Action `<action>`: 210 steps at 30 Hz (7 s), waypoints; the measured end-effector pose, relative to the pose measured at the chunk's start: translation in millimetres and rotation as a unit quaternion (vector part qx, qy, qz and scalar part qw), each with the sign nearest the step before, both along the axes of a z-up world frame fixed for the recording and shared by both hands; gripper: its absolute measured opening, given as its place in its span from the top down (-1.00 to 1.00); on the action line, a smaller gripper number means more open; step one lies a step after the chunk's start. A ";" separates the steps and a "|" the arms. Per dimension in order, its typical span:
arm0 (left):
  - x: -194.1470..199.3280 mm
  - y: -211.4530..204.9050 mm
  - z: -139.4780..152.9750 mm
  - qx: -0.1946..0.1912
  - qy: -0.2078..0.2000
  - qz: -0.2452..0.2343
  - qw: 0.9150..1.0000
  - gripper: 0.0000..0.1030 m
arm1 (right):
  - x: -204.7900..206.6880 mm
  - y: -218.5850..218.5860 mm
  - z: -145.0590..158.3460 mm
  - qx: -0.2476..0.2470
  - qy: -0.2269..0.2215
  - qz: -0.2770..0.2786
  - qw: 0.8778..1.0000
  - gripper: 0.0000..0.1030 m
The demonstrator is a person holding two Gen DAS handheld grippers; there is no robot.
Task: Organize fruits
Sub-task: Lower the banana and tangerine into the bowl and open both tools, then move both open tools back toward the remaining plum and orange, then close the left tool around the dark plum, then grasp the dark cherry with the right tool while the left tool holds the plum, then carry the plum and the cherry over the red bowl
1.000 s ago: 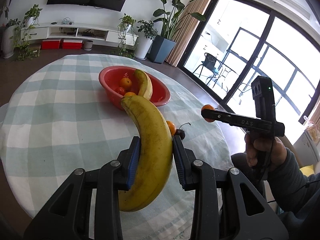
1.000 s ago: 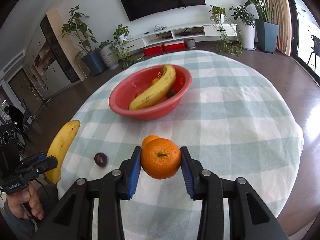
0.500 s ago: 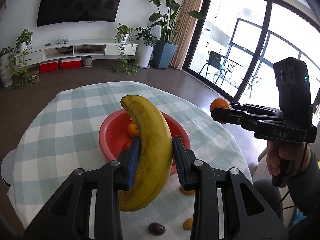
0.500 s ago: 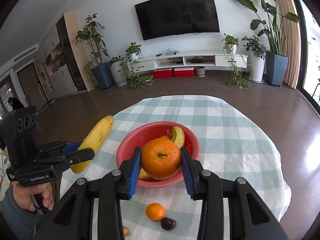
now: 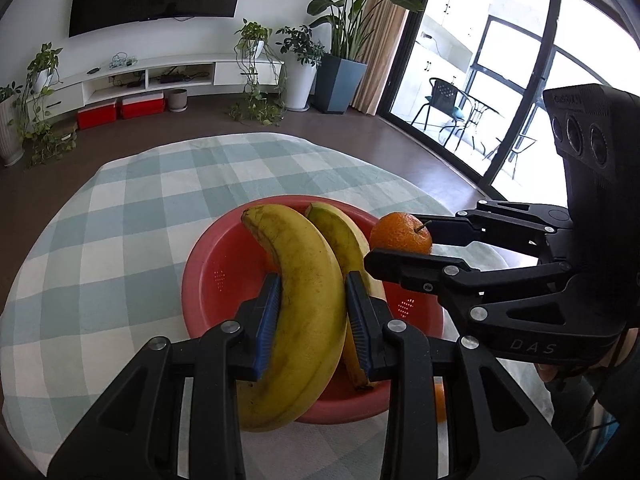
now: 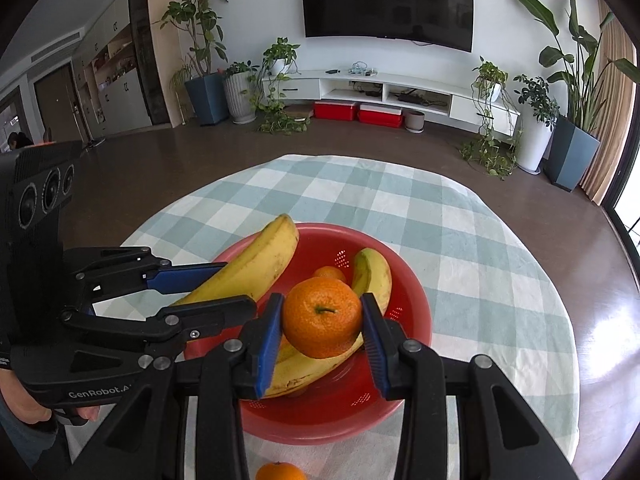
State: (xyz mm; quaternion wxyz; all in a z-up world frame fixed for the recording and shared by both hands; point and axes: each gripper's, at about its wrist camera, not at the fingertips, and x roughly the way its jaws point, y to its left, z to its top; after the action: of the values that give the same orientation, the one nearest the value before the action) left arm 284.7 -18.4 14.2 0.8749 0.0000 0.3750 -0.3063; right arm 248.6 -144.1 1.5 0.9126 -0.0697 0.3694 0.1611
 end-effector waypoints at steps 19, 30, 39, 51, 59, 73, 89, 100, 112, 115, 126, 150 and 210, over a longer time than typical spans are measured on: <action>18.8 -3.8 -24.8 0.006 0.009 0.001 1.000 0.39 | 19.6 11.2 -28.3 -0.064 0.001 0.010 0.998 0.20; 12.9 -2.7 -22.0 0.003 0.004 0.010 1.000 0.38 | 15.7 10.8 -30.1 -0.070 -0.002 0.009 0.998 0.19; -23.1 23.2 1.1 -0.022 -0.013 0.048 0.999 -0.40 | 4.2 0.3 -25.5 -0.058 -0.009 0.004 0.998 -0.03; -94.0 43.7 -3.6 -0.023 -0.011 0.063 0.998 -0.71 | -53.1 -47.2 -24.1 0.018 -0.010 -0.044 0.999 -0.14; -144.0 49.0 -22.1 -0.005 0.000 0.081 0.997 -0.88 | -115.6 -69.9 -40.4 0.091 -0.007 -0.074 0.993 -0.41; -178.1 42.5 -46.6 0.067 0.026 0.058 0.996 -0.90 | -159.5 -74.2 -67.0 0.112 -0.007 -0.097 0.989 -0.48; -165.9 21.8 -67.3 0.102 0.057 0.057 0.992 -0.09 | -160.5 -75.1 -67.8 0.096 -0.021 -0.110 0.989 -0.47; -159.0 19.9 -80.7 0.109 0.061 0.068 0.990 0.35 | -160.3 -75.4 -67.3 0.096 -0.021 -0.110 0.989 -0.44; -159.4 23.3 -82.3 0.105 0.058 0.066 0.991 0.49 | -160.2 -76.4 -66.6 0.096 -0.025 -0.111 0.989 -0.42; -161.5 24.9 -81.6 0.100 0.058 0.067 0.991 0.49 | -160.1 -76.9 -66.2 0.096 -0.025 -0.111 0.989 -0.42; -180.0 36.8 -68.0 0.058 0.048 0.067 0.995 0.49 | -152.5 -62.1 -73.7 0.057 0.010 -0.087 0.995 -0.38; -190.4 41.1 -71.4 0.036 0.053 0.061 0.996 0.49 | -125.1 -36.2 -91.8 0.000 0.058 -0.051 0.997 0.23; 21.0 -15.7 -22.0 0.088 0.005 0.028 0.996 0.50 | 8.4 7.8 -28.9 -0.029 0.004 0.001 1.000 0.37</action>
State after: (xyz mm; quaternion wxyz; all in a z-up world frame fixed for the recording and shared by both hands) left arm 305.7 -34.2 -7.8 0.8781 0.0651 0.4045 -0.2471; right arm 256.9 -136.3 -27.4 0.9085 -0.0955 0.3775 0.1520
